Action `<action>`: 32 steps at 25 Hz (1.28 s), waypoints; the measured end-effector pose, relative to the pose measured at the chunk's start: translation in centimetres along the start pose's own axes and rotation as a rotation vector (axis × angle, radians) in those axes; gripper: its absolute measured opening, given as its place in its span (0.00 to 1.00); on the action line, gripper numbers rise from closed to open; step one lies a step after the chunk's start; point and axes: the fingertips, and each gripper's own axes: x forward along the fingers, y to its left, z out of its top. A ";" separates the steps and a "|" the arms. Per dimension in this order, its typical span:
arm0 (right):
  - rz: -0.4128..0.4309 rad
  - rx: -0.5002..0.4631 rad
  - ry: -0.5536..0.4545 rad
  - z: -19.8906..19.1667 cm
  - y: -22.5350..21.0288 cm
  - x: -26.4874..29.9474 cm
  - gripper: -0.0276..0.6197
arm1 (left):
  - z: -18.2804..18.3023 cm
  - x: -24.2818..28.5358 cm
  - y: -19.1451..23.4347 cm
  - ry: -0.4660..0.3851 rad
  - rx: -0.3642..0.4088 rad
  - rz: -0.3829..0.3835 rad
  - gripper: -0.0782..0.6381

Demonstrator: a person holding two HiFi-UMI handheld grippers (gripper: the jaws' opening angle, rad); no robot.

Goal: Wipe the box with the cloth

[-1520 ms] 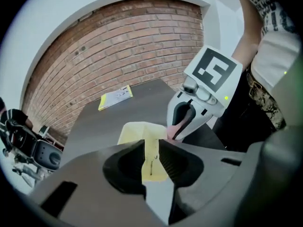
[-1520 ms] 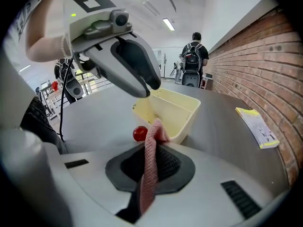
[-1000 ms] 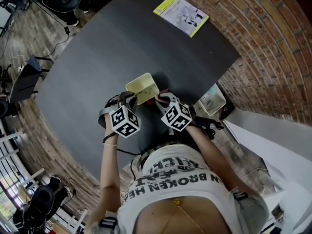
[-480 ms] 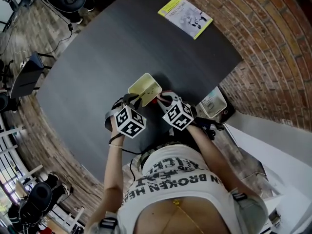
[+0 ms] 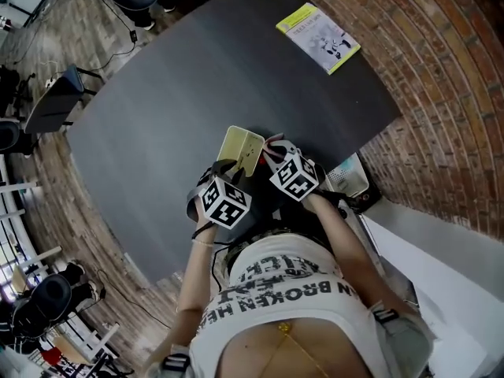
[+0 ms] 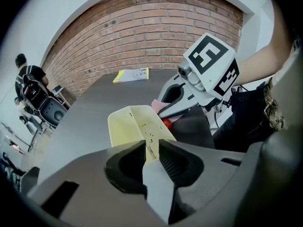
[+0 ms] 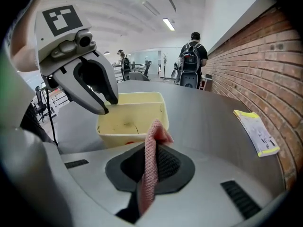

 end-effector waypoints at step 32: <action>0.003 0.060 -0.058 -2.0 1.6 -4.0 0.07 | -2.7 0.2 -2.2 0.166 0.750 -0.097 0.16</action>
